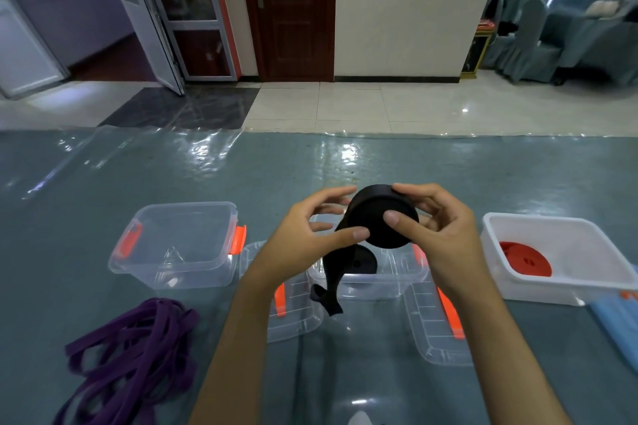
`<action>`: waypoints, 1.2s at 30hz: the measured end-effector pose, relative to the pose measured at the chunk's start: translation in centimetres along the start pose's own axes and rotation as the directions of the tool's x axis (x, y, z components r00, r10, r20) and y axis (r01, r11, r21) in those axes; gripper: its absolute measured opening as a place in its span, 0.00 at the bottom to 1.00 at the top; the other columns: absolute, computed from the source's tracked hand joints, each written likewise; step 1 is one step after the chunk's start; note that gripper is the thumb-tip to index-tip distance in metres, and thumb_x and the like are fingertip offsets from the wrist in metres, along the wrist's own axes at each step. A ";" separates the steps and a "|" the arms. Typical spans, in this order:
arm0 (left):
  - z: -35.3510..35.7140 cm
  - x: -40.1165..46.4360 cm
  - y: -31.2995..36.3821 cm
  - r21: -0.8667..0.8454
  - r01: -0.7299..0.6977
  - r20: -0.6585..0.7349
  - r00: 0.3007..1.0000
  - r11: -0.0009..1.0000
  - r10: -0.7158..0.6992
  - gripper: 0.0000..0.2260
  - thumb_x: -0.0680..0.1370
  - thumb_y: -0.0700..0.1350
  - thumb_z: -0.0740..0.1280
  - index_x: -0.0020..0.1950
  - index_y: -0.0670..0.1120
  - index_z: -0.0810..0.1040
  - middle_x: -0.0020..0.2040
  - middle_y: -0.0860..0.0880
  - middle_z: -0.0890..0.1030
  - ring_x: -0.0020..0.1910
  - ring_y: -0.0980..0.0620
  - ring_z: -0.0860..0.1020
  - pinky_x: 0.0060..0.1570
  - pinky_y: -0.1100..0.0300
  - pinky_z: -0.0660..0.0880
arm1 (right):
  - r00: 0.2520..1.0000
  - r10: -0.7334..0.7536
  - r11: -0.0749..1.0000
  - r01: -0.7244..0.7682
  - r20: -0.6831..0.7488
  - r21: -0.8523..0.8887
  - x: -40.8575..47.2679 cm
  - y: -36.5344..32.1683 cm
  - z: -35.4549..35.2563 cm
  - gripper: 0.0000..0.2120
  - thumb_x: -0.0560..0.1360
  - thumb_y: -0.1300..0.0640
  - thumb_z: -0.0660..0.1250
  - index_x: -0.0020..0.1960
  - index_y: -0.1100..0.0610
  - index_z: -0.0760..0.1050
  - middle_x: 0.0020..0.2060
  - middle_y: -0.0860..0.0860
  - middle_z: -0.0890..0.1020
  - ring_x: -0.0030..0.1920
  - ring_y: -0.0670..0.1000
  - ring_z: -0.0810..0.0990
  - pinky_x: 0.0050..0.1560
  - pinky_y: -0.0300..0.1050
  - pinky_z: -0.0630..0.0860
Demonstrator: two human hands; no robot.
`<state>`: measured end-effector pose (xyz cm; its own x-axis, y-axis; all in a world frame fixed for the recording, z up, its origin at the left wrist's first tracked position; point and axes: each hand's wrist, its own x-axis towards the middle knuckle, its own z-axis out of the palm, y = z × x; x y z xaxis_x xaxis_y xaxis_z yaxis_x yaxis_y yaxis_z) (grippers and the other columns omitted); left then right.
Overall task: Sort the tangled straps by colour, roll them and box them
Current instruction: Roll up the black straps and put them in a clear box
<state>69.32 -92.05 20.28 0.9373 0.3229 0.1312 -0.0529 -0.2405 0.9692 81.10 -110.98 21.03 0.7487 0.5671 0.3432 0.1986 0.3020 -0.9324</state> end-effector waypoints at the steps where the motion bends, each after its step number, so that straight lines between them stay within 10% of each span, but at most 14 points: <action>1: -0.2 -0.1 -0.7 0.020 0.030 0.017 0.999 0.999 -0.030 0.27 0.71 0.59 0.79 0.69 0.64 0.79 0.63 0.61 0.82 0.66 0.61 0.79 0.65 0.56 0.78 | 1.000 0.002 1.000 -0.002 0.003 -0.015 0.0 0.0 0.0 0.17 0.70 0.53 0.81 0.58 0.49 0.85 0.55 0.51 0.88 0.59 0.51 0.87 0.54 0.42 0.84; 10: -1.0 -2.6 -10.1 0.079 0.305 0.148 0.938 0.949 -0.314 0.23 0.74 0.68 0.70 0.67 0.64 0.79 0.65 0.64 0.82 0.66 0.63 0.79 0.68 0.58 0.74 | 0.999 0.017 1.000 -0.018 -0.040 -0.017 0.0 0.2 0.4 0.17 0.70 0.52 0.81 0.58 0.46 0.86 0.55 0.50 0.88 0.56 0.53 0.88 0.56 0.43 0.84; 15: -0.9 -4.0 -15.8 0.121 0.447 0.295 0.836 0.886 -0.462 0.23 0.75 0.49 0.75 0.69 0.63 0.79 0.68 0.62 0.80 0.70 0.62 0.76 0.70 0.57 0.74 | 0.996 0.011 1.000 -0.011 -0.087 0.000 0.3 0.2 0.2 0.16 0.72 0.61 0.81 0.58 0.50 0.86 0.53 0.51 0.89 0.55 0.52 0.89 0.54 0.39 0.83; 19: 0.7 -4.7 -20.2 0.246 0.435 0.206 0.850 0.866 -0.485 0.26 0.78 0.36 0.72 0.75 0.51 0.76 0.73 0.54 0.78 0.75 0.55 0.73 0.75 0.47 0.71 | 0.996 0.015 1.000 -0.016 -0.087 -0.004 0.4 0.0 0.2 0.17 0.71 0.57 0.81 0.58 0.49 0.86 0.54 0.51 0.89 0.54 0.53 0.89 0.54 0.41 0.84; 29: 3.4 -6.1 -23.0 0.118 0.419 0.061 0.902 0.900 -0.428 0.09 0.75 0.49 0.79 0.55 0.55 0.88 0.55 0.58 0.88 0.59 0.56 0.84 0.67 0.56 0.76 | 0.992 0.040 0.999 -0.036 -0.119 0.035 0.5 -0.3 0.6 0.17 0.70 0.53 0.81 0.58 0.48 0.86 0.54 0.52 0.89 0.55 0.53 0.88 0.48 0.43 0.85; 36: 3.1 -6.1 -23.8 -0.141 0.506 -0.263 0.809 0.851 -0.525 0.04 0.82 0.38 0.71 0.52 0.40 0.77 0.49 0.42 0.87 0.45 0.46 0.88 0.42 0.55 0.84 | 0.980 0.059 0.998 -0.058 -0.192 0.007 0.6 -0.6 -0.4 0.17 0.69 0.54 0.83 0.58 0.47 0.86 0.54 0.51 0.89 0.59 0.53 0.87 0.46 0.42 0.85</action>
<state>65.93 -91.18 -4.20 0.6958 0.6282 -0.3483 0.3812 0.0881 0.9203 81.64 -111.12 21.78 0.8666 0.4261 0.2598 0.1502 0.2737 -0.9500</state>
